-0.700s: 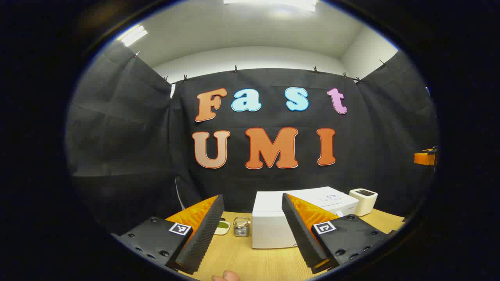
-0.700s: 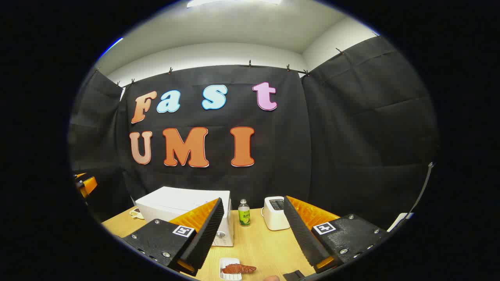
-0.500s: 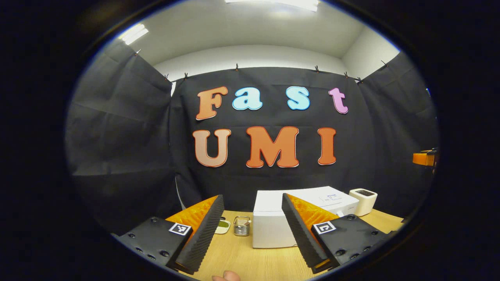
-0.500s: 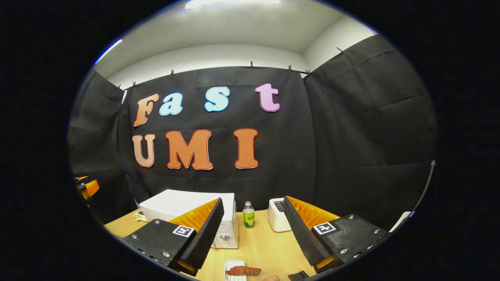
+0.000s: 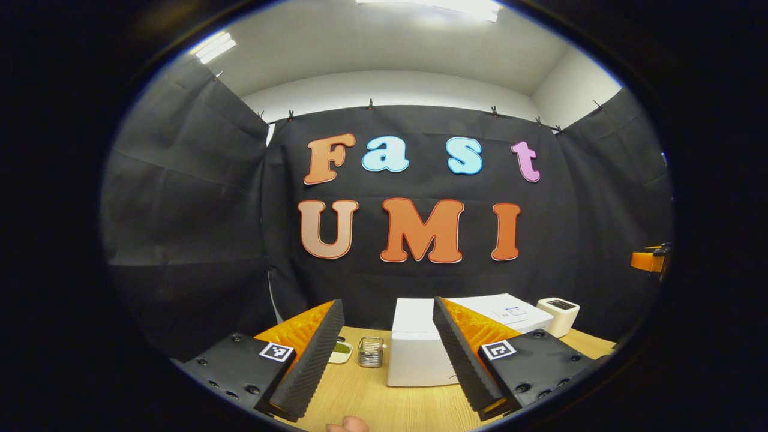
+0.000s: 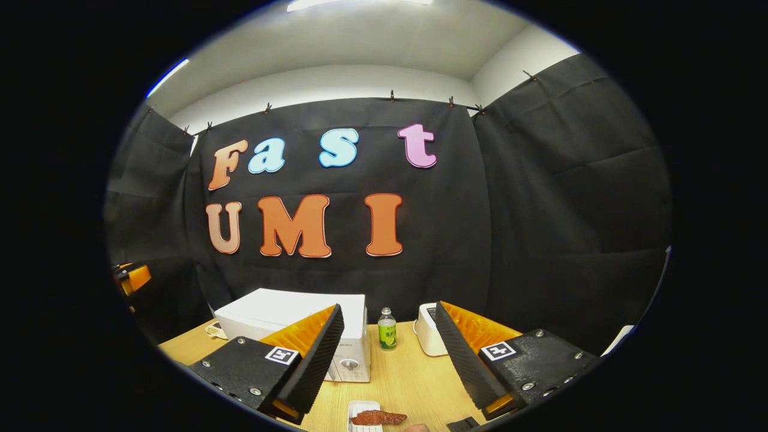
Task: Open the microwave oven with the left hand, put the food in, and close the microwave oven.
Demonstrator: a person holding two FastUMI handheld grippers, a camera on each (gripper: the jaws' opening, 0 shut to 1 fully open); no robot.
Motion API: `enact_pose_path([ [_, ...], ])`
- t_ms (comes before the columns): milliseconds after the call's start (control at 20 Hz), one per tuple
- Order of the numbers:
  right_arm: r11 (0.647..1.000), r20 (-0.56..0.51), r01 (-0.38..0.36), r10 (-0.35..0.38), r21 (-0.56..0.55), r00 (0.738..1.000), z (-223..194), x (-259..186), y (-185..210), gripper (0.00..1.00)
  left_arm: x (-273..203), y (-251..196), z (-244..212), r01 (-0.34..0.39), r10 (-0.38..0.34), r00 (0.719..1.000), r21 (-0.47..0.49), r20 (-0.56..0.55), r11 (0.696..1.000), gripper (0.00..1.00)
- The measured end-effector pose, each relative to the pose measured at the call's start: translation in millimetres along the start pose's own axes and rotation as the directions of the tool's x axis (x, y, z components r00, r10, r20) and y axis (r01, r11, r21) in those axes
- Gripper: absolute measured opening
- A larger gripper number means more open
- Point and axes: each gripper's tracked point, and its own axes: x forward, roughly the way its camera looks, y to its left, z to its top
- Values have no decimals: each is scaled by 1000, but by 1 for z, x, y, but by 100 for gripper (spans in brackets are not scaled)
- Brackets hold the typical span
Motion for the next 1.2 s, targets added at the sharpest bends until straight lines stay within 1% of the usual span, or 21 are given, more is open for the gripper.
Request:
enact_pose_path([
  [50,1000,-4,0,0,-2,1000,-1,0,0,95,0,-1,-3,-1,1,1000,-3,-4,1000,94],
  [100,1000,-5,2,-2,-3,1000,-2,1,-1,95,1,-2,-3,-1,0,1000,-5,-5,1000,98],
  [150,1000,-4,5,-5,-1,1000,-1,1,-3,95,1,-4,-4,0,0,1000,-6,-6,1000,94],
  [200,1000,-3,7,-7,2,1000,-1,2,-4,95,2,-5,-3,1,-1,1000,-7,-4,1000,94],
  [250,1000,0,7,-7,6,1000,0,1,-5,95,3,-9,-3,6,-6,1000,-6,1,1000,98],
  [300,1000,2,9,-9,8,1000,0,1,-6,95,3,-15,-3,13,-13,1000,-4,5,1000,98],
  [350,1000,3,11,-11,7,1000,0,0,-7,95,5,-20,-3,23,-23,1000,-1,7,1000,98],
  [400,1000,3,13,-13,7,1000,0,0,-9,95,6,-29,-5,35,-35,999,-1,7,999,94],
  [450,1000,2,14,-14,8,1000,-1,0,-10,95,6,-37,-9,46,-46,999,-4,3,999,98],
  [500,1000,-1,15,-15,9,1000,-3,0,-11,95,8,-47,-14,63,-63,998,-8,-4,998,98],
  [550,1000,-3,15,-15,10,1000,-4,0,-12,95,10,-59,-19,83,-83,996,-13,-13,996,94],
  [600,1000,-5,15,-15,9,1000,-6,0,-14,95,11,-71,-23,102,-103,995,-18,-20,995,97],
  [650,1000,-6,17,-17,9,1000,-7,0,-16,95,12,-82,-30,119,-119,993,-18,-26,993,98],
  [700,1000,-7,19,-19,8,1000,-8,0,-18,95,14,-93,-37,132,-132,991,-15,-33,991,94],
  [900,999,-16,32,-31,9,999,-15,1,-28,95,18,-141,-73,197,-195,978,15,-79,980,94],
  [950,999,-21,33,-32,9,999,-18,2,-29,95,23,-152,-80,214,-212,974,14,-86,977,98],
  [1050,999,-29,40,-40,5,999,-23,4,-36,95,28,-177,-99,241,-238,966,19,-100,970,98],
  [1100,999,-32,47,-47,0,998,-25,5,-40,95,31,-188,-108,252,-248,963,28,-106,967,94],
  [1150,999,-36,51,-51,-2,998,-26,5,-43,95,34,-198,-117,258,-253,961,40,-113,965,94],
  [1200,998,-41,55,-55,-3,998,-29,6,-46,95,38,-210,-129,267,-260,958,42,-123,963,98],
])
